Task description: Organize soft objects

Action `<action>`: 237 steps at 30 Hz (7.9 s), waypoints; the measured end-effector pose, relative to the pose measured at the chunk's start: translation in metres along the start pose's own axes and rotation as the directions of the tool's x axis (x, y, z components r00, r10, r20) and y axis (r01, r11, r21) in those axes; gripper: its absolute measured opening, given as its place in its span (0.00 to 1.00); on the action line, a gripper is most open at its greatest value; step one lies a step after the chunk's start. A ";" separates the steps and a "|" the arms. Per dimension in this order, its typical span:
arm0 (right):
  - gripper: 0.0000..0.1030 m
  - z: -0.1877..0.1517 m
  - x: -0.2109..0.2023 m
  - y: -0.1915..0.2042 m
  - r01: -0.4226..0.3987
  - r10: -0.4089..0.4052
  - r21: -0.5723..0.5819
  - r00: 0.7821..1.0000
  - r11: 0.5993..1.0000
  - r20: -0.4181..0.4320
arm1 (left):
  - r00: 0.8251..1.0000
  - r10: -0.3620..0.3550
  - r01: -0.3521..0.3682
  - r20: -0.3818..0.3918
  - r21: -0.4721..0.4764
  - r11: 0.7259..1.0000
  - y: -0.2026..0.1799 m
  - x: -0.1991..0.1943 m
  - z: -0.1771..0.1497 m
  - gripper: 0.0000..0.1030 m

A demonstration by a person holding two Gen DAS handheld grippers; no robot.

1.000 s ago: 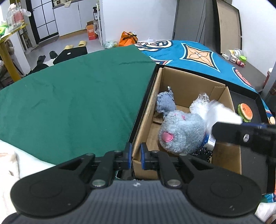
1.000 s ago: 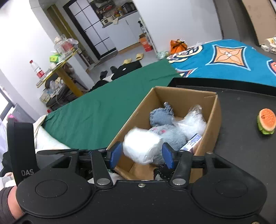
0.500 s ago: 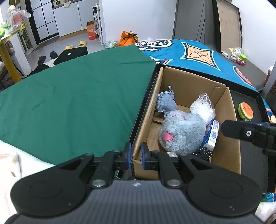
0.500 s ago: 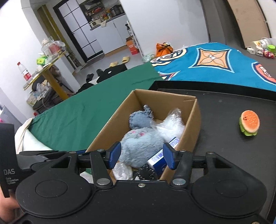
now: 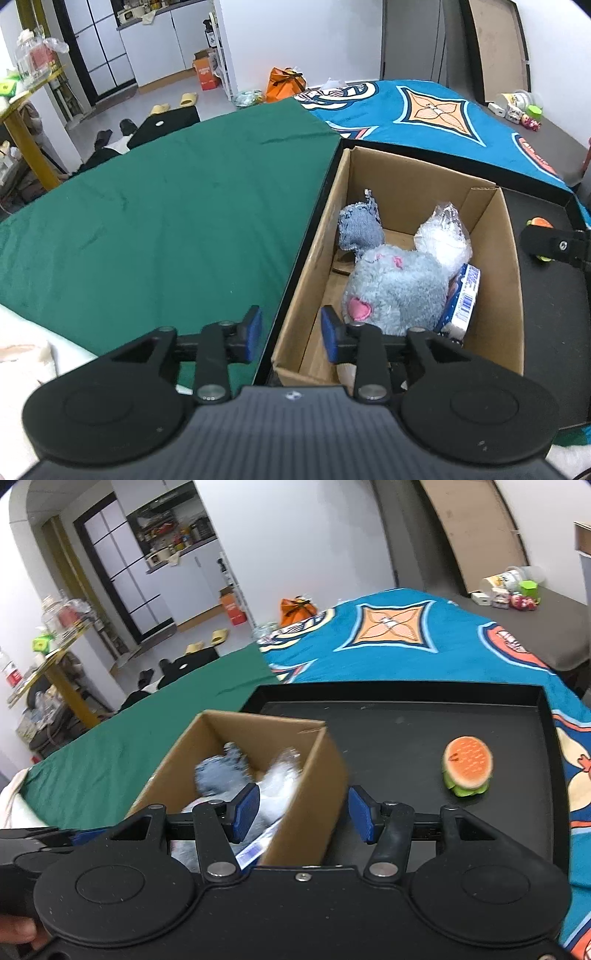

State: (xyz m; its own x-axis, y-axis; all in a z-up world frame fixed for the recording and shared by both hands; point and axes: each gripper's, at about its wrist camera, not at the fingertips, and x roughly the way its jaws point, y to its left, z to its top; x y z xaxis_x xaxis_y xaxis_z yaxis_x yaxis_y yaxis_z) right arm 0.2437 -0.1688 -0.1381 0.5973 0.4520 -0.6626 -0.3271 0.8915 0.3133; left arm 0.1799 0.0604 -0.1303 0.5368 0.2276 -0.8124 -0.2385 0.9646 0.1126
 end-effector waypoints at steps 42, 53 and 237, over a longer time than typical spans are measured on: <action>0.65 0.001 0.078 -0.119 0.248 -0.247 0.018 0.968 0.969 -0.041 | 0.991 0.124 -0.117 -0.041 0.146 0.982 -0.057 0.043 0.042 0.43; 0.38 0.000 0.072 -0.113 0.244 -0.246 -0.034 0.967 0.969 -0.062 | 0.993 0.114 -0.107 -0.042 0.137 0.985 -0.050 0.037 0.037 0.44; 1.00 -0.055 -0.279 0.054 0.213 -0.227 0.098 0.961 0.972 0.159 | 0.928 -0.239 0.206 0.286 0.142 0.968 0.020 -0.274 -0.050 0.93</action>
State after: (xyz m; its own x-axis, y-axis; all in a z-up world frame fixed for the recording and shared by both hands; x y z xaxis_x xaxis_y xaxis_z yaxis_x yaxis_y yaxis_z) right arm 0.0190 -0.2488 0.0263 0.7647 0.2368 -0.5993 -0.1191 0.9659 0.2297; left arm -0.0120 0.0111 0.0661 0.7869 0.0186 -0.6168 -0.0057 0.9997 0.0230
